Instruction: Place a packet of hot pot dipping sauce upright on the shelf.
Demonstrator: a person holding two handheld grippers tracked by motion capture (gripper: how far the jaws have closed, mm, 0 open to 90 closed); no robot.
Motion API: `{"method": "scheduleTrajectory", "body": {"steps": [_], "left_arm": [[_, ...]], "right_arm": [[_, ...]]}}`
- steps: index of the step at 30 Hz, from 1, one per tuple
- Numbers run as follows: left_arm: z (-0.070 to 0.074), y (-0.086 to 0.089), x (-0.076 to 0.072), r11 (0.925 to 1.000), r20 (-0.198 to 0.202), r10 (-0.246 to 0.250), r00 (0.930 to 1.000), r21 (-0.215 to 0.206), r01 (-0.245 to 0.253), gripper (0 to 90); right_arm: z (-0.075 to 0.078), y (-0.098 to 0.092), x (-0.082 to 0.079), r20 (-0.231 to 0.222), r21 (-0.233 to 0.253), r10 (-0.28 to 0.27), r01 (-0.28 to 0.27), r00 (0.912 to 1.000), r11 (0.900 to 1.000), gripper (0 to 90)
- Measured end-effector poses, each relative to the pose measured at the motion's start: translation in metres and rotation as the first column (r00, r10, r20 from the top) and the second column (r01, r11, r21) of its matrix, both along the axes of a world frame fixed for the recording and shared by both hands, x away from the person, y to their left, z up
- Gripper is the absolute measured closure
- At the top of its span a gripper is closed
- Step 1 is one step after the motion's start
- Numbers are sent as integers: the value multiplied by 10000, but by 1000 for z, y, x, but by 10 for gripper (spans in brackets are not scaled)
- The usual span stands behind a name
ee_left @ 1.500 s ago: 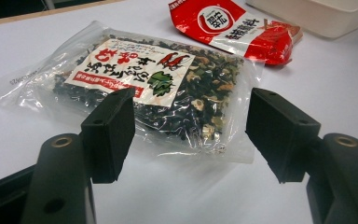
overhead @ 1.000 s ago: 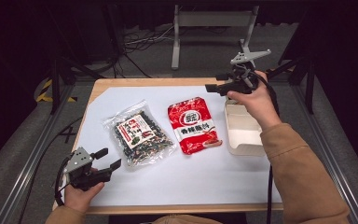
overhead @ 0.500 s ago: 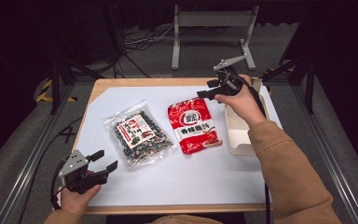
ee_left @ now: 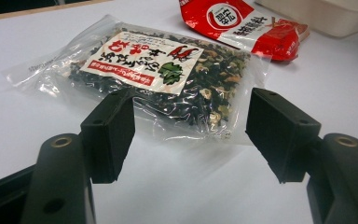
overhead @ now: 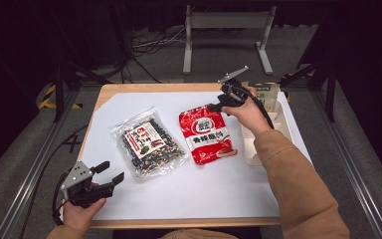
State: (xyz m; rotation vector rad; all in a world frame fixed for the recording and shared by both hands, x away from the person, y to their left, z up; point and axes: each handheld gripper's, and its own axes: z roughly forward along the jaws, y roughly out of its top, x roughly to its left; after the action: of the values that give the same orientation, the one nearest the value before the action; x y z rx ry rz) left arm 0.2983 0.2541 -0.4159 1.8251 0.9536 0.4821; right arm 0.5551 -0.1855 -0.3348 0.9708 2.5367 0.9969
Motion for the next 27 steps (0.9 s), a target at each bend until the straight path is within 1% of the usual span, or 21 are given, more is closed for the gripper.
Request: {"method": "scheduleTrajectory", "body": {"steps": [9, 13, 16, 22, 27], "left_arm": [[0, 0, 1, 10000, 16, -71, 10000, 6, 71, 331], [0, 0, 1, 9999, 17, -99, 9999, 16, 99, 331], [0, 0, 1, 10000, 3, -79, 10000, -19, 79, 331], [0, 0, 1, 9999, 38, -106, 9999, 1, 106, 331], [0, 0, 1, 9999, 37, -118, 9999, -7, 118, 331]], "right_arm": [[-22, -2, 15, -403, -291, -460, 448, 9981, 9986, 295], [-32, -1, 21, -547, -532, -630, 601, 9965, 9968, 277], [-36, 0, 24, -615, -654, -675, 635, 9958, 9958, 258], [-44, 2, 29, -773, -801, -842, 780, 9934, 9937, 247], [-50, 2, 32, -1069, -841, -953, 865, 9897, 9927, 231]]}}
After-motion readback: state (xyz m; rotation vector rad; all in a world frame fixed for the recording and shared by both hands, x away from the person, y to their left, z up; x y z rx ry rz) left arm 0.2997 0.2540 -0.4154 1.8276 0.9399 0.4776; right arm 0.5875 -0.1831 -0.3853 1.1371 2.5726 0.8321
